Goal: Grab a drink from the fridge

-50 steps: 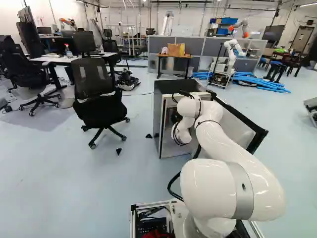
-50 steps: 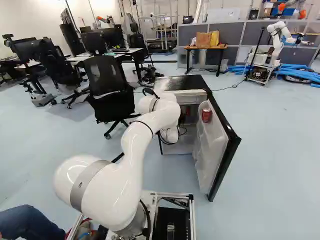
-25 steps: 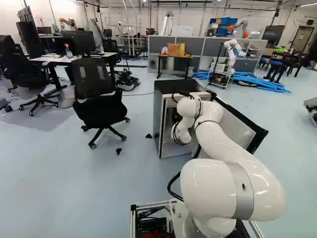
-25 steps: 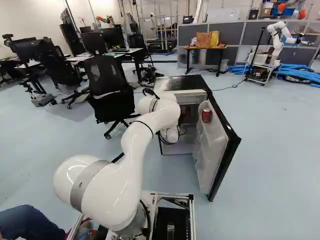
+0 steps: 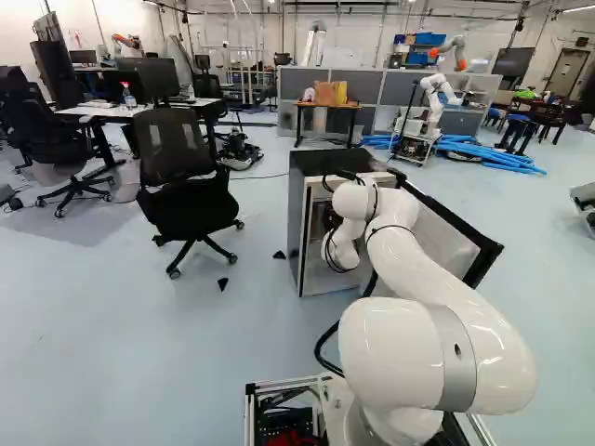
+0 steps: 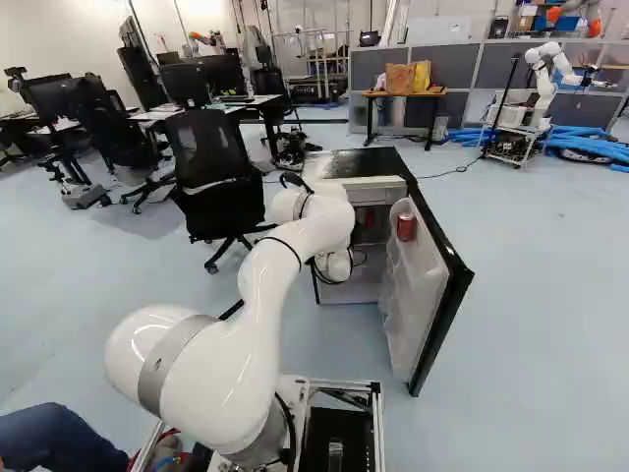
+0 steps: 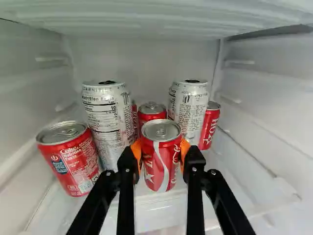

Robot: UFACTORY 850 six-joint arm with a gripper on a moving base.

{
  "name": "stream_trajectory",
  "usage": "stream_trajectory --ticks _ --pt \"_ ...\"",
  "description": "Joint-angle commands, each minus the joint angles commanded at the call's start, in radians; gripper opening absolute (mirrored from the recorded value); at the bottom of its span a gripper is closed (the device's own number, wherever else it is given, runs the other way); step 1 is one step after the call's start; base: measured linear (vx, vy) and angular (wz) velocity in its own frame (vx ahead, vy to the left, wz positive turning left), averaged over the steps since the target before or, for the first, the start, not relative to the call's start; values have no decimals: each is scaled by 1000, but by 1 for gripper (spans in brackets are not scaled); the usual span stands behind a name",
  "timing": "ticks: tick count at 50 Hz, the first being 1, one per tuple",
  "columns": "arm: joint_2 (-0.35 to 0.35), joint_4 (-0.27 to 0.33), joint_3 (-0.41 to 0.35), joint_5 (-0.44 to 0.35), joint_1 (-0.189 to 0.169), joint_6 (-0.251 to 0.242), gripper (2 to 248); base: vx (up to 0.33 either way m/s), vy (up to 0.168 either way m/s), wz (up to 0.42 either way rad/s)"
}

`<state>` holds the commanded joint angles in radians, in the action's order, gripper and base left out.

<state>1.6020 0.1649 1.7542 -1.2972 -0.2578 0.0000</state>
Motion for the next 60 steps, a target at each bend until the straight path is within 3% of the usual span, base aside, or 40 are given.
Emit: stream_trajectory --ticks 46,60 --pt "-185 0 -285 0 -17 0 98 0 0 0" --pt "-267 0 -403 0 -25 0 98 0 0 0"
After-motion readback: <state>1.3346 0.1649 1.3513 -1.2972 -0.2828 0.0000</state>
